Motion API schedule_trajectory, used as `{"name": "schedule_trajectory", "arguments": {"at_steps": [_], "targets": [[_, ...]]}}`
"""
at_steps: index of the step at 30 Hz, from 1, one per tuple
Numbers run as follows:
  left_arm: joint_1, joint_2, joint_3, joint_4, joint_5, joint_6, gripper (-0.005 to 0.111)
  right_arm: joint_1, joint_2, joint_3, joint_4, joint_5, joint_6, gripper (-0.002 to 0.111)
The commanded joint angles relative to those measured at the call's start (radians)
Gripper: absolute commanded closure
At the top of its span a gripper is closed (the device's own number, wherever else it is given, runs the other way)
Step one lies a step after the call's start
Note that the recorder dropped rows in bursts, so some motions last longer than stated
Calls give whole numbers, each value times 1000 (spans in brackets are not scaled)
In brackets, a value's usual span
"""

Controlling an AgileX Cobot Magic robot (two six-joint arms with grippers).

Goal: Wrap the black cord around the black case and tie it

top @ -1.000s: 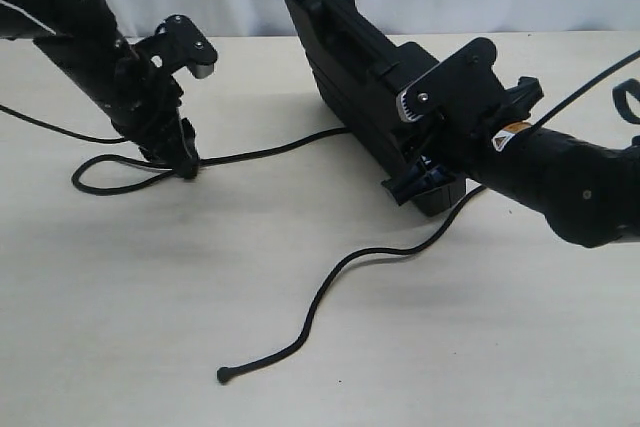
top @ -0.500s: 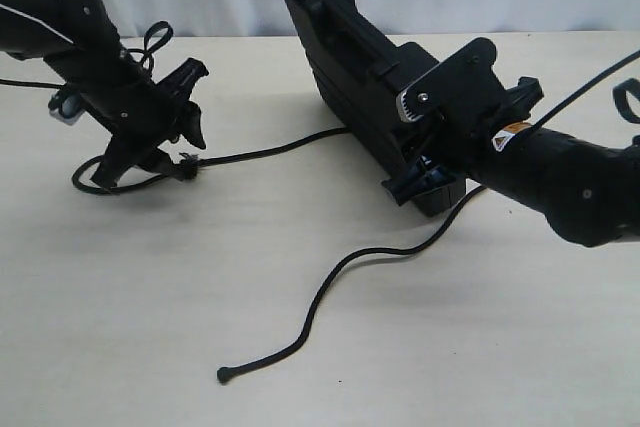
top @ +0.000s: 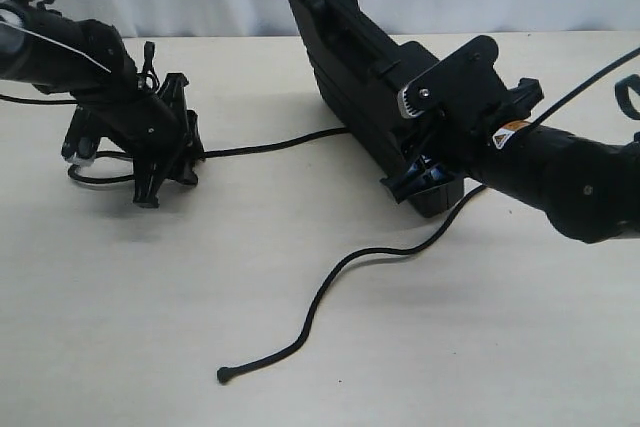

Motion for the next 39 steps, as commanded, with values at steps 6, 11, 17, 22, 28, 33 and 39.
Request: {"name": "schedule_trajectory", "arguments": {"at_steps": [6, 11, 17, 22, 28, 33, 39], "targets": [[19, 11, 0, 9, -63, -46, 62, 1, -3, -1, -7, 37, 8, 104], [20, 74, 0, -4, -67, -83, 62, 1, -3, -1, -7, 37, 8, 104], [20, 90, 0, 60, -46, -77, 89, 1, -3, -1, -7, 37, 8, 104], [20, 82, 0, 83, -51, -23, 107, 1, -3, -1, -7, 27, 8, 104], [20, 15, 0, 402, -151, 143, 107, 1, -3, -1, -7, 6, 14, 104], [9, -81, 0, 600, -138, 595, 107, -1, -17, -1, -7, -14, 74, 104], [-31, -145, 0, 596, -77, 1021, 107, -1, -32, -1, -7, -39, 107, 104]]}}
